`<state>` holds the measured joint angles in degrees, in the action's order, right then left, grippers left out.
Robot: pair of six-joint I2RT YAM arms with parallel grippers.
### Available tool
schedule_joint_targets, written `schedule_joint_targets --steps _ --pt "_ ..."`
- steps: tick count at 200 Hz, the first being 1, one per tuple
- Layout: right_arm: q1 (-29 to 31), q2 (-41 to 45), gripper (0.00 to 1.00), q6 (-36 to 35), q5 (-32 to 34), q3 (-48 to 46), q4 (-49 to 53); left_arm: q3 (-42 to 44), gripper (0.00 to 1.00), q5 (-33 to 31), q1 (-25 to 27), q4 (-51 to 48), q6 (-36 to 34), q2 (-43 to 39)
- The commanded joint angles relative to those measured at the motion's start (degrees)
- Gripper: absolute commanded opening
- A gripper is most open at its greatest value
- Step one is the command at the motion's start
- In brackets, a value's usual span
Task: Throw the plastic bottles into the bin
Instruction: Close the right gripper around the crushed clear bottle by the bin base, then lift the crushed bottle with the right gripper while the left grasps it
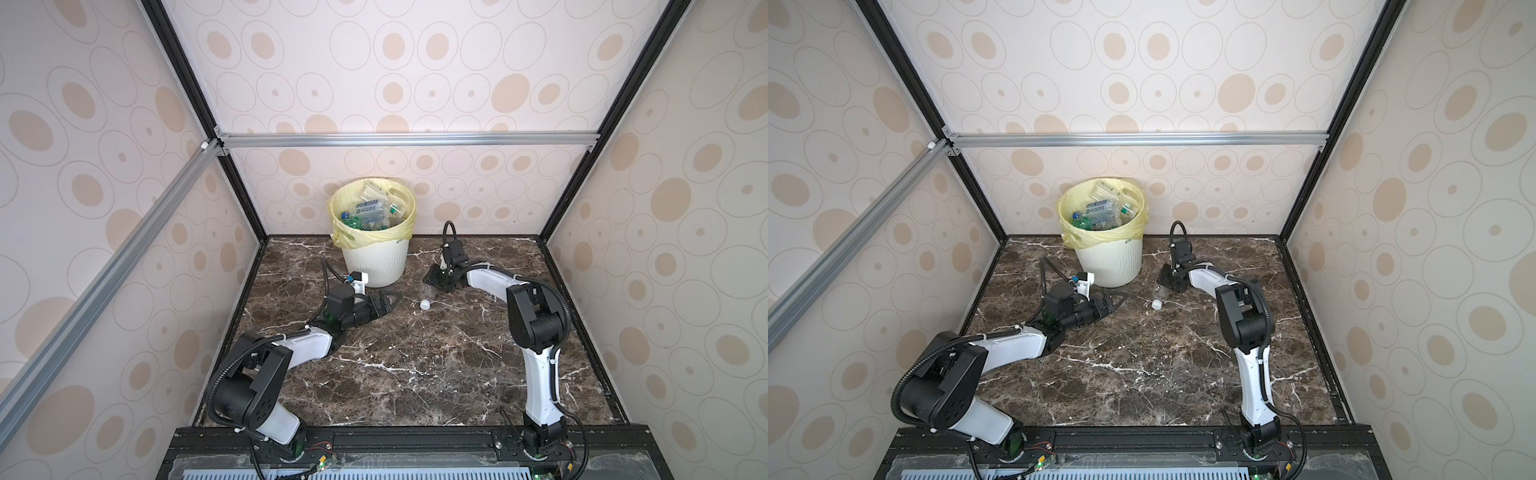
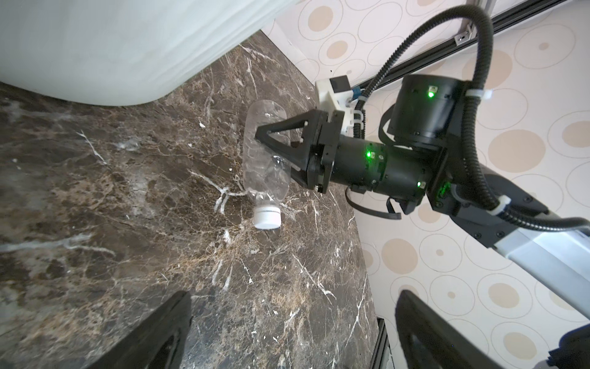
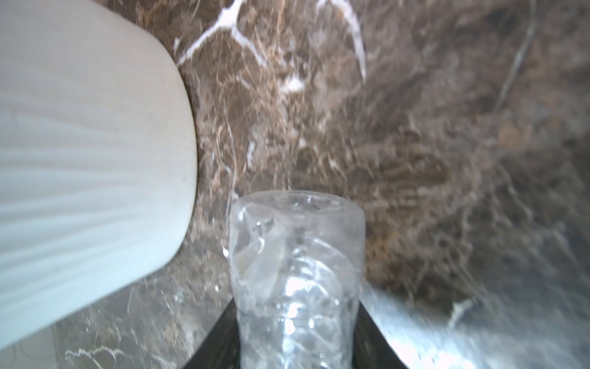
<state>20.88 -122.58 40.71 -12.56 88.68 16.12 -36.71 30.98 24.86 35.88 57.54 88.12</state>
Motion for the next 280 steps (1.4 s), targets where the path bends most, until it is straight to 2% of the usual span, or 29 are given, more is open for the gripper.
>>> schedule_joint_targets --steps 1,33,92,159,280 --pt "0.8 4.7 0.45 -1.5 -1.5 -3.6 -0.4 -1.6 0.99 0.8 0.2 -1.1 -1.6 0.0" --pt "1.5 9.8 0.46 -1.9 -2.6 -6.6 0.6 -3.8 0.99 0.6 0.9 -4.2 -4.9 1.1" --pt "3.0 17.3 0.45 0.1 -3.7 -8.9 0.9 -8.7 0.99 0.8 4.4 -4.2 -5.9 5.5" --pt "3.9 20.1 0.46 1.7 -4.4 -9.1 -0.8 -13.6 0.98 2.3 7.6 -3.3 -6.4 9.0" --pt "4.9 19.4 0.45 3.2 -4.6 -7.0 -2.6 -15.9 0.71 4.7 9.8 1.0 -3.4 13.7"
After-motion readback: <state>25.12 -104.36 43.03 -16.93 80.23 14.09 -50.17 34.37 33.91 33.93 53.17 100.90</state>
